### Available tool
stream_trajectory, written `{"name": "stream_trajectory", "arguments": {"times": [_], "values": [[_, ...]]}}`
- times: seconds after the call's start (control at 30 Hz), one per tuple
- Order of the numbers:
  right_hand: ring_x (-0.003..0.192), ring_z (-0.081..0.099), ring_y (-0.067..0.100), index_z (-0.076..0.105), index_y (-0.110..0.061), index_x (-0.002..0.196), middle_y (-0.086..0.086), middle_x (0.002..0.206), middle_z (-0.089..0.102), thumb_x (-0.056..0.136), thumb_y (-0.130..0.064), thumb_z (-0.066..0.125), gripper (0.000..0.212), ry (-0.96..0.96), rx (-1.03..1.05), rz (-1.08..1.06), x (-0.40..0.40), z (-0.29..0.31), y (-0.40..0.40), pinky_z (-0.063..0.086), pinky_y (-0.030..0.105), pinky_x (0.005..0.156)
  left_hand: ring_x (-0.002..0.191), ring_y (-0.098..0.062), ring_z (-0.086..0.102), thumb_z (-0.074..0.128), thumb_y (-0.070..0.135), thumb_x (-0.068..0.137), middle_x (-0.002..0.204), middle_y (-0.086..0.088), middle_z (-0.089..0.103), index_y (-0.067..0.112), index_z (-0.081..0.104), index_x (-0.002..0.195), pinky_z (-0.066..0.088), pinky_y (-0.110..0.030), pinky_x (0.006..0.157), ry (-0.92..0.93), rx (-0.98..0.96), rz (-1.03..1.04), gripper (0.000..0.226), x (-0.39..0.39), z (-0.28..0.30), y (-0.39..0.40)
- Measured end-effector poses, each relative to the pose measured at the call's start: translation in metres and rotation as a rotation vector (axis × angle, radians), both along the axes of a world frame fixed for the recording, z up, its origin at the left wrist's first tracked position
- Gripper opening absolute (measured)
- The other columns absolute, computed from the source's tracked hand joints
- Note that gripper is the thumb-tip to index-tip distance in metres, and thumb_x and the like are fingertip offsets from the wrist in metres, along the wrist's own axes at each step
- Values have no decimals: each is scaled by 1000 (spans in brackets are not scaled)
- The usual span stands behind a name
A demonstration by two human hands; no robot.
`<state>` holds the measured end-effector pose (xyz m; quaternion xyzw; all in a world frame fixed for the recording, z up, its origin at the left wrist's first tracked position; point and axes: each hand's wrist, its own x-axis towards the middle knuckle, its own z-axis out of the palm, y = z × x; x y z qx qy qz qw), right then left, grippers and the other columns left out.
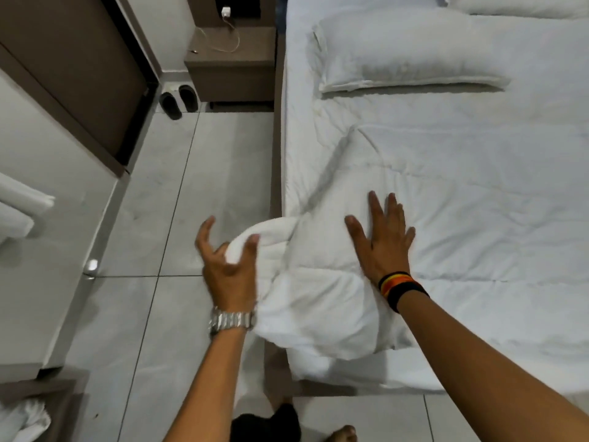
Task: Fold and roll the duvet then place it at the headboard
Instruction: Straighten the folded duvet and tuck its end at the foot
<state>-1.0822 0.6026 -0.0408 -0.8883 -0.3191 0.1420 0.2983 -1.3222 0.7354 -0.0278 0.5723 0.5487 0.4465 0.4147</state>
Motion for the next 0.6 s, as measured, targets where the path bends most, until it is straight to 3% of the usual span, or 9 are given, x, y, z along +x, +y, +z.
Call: {"name": "stream_trajectory", "arguments": {"times": [0.07,0.17,0.27,0.33,0.4,0.47,0.53,0.6], "values": [[163,-10,14,1,-54,164,-10,177,-9,90,-93,21,86,27,-154,40,-8,-16,-24,-9,62,126,92,-25,75,84,56,77,105,2,76,56,36,142,58,-33,74,137,-60,-16,81,-23,-14,-12],[162,-14,16,-5,-53,164,-8,177,-13,82,-95,14,94,119,-402,69,-25,-45,-43,-9,68,124,93,-35,73,66,62,87,121,-11,72,41,18,157,58,-37,72,523,-283,-346,88,-43,-57,-43],[163,-10,18,7,-45,167,-5,178,-6,78,-100,16,104,138,-315,-86,-23,-49,-11,-9,70,123,111,-41,66,38,84,86,127,-14,69,24,7,163,53,-47,93,746,-350,-424,103,-35,-79,-12],[163,-9,21,12,-36,168,-1,177,-5,77,-99,20,112,80,-239,-213,-13,-42,22,-9,70,123,118,-40,63,39,76,93,126,-12,70,20,10,164,49,-49,101,695,-322,-448,95,-5,-87,31],[163,-13,24,7,-31,169,1,177,-12,79,-98,23,114,34,-217,-271,-2,-37,59,-10,70,123,118,-34,65,45,55,103,127,-10,70,24,17,163,52,-43,100,478,-425,-559,73,38,-92,64],[162,-16,27,1,-31,169,2,176,-17,81,-97,28,113,26,-202,-320,12,-34,93,-10,71,122,108,-25,69,49,34,107,125,-11,70,27,27,159,56,-28,91,281,-518,-699,57,89,-97,87],[162,-18,29,-5,-33,169,2,176,-20,81,-97,32,115,39,-229,-361,23,-32,118,-10,73,121,102,-18,68,50,29,108,120,-7,70,32,32,156,54,-14,80,203,-544,-817,52,137,-106,100],[162,-18,29,-10,-35,168,2,176,-20,81,-97,33,115,59,-282,-398,32,-34,131,-9,74,120,111,-17,63,48,36,108,133,-3,64,36,27,158,53,-25,93,167,-623,-897,55,179,-111,103]]}}
